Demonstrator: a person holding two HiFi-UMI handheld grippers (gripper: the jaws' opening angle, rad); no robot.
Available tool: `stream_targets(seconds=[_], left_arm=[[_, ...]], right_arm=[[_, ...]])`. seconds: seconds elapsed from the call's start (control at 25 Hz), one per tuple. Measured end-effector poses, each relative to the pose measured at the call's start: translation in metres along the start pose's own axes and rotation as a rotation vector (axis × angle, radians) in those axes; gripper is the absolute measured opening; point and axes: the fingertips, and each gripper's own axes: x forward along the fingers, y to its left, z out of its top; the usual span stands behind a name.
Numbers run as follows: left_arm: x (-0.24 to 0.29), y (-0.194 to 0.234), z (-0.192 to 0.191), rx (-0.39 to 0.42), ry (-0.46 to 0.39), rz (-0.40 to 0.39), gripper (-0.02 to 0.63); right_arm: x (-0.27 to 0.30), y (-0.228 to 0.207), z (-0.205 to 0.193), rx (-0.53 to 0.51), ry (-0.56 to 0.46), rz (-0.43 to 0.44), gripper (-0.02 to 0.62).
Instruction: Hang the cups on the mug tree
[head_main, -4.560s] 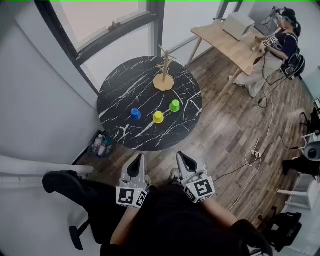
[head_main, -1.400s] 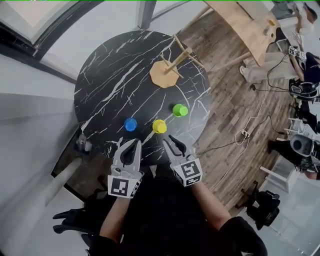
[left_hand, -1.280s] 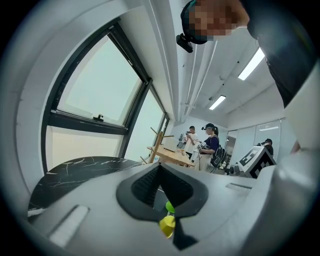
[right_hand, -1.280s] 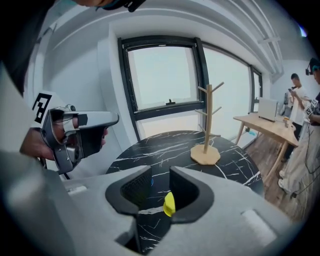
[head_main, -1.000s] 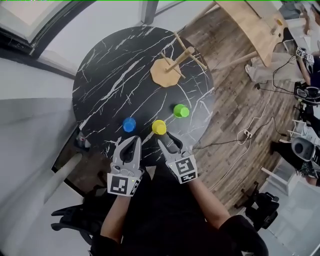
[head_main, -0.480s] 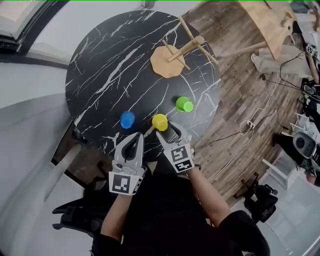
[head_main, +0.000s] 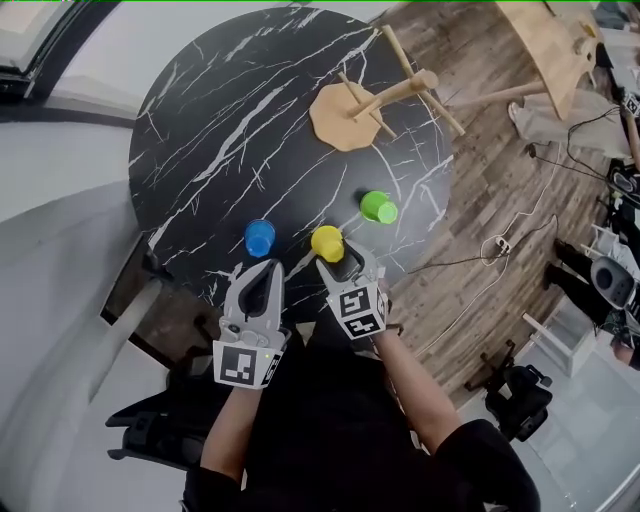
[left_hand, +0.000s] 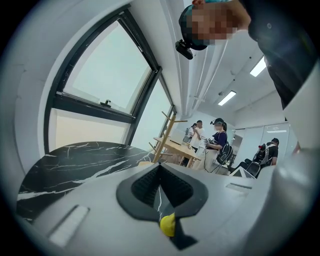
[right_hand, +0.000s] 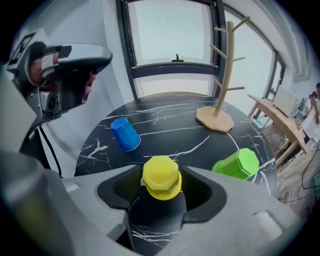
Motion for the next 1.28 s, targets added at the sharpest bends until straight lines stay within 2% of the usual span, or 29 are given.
stream_targets(seconds=[0.2, 0.88, 1.12, 1.28], left_arm=[[0.000, 0.006, -0.002, -0.020, 0.004, 0.010, 0.002], [0.002, 0.000, 0.013, 0.001, -0.024, 0.007, 0.002], [0.000, -0.017, 0.029, 0.003, -0.051, -0.014, 0.002], [-0.002, -0.037, 0.053, 0.016, -0.092, -0.042, 0.002]], right_arm=[[0.005, -0.002, -0.004, -0.005, 0.023, -0.018, 0.245], [-0.002, -0.008, 0.002, 0.011, 0.007, -0.031, 0.230], [-0.020, -0.008, 0.013, 0.027, -0.030, -0.020, 0.230], [-0.047, -0.010, 0.037, 0.042, -0.110, -0.007, 0.230]])
